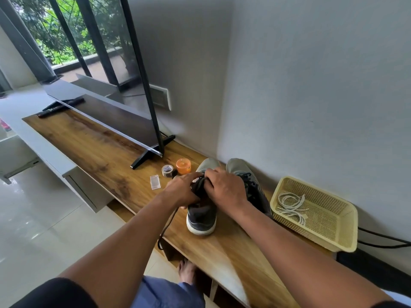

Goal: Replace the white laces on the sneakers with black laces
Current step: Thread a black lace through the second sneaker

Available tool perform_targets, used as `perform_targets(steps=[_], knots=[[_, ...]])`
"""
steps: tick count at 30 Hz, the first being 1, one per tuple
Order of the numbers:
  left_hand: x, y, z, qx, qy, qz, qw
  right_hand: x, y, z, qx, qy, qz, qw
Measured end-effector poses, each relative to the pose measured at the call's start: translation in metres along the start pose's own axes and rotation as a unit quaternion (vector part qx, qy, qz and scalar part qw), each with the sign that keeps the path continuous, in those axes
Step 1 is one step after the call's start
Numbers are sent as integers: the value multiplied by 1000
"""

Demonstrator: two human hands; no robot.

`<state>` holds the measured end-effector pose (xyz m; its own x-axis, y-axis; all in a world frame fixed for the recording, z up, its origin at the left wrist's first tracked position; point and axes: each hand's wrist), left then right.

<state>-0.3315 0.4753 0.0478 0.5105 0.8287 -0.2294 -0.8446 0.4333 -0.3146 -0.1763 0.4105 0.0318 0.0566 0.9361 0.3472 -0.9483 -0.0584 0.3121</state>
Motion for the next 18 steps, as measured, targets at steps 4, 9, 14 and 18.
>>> perform_targets(steps=[4, 9, 14, 18], knots=[[-2, -1, 2, -5, 19, 8, 1000, 3, 5, 3, 34, 21, -34, 999], [-9, 2, 22, 42, 57, 41, 997, 17, 11, 40, 29, 139, -71, 987], [-26, -18, 73, 73, -29, 41, 996, 26, 16, 99, 115, 140, -150, 972], [-44, -58, 114, 66, -155, 13, 986, 24, 27, 138, 212, 32, -106, 971]])
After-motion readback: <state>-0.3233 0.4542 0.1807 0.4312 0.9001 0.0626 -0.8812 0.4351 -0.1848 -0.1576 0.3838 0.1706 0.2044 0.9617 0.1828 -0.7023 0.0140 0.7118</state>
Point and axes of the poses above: each hand's wrist, its own x-axis towards the middle knuckle, its own z-axis out of the back of the hand, y = z × x, and after that the axes turned 7 degrees about x, right-handed
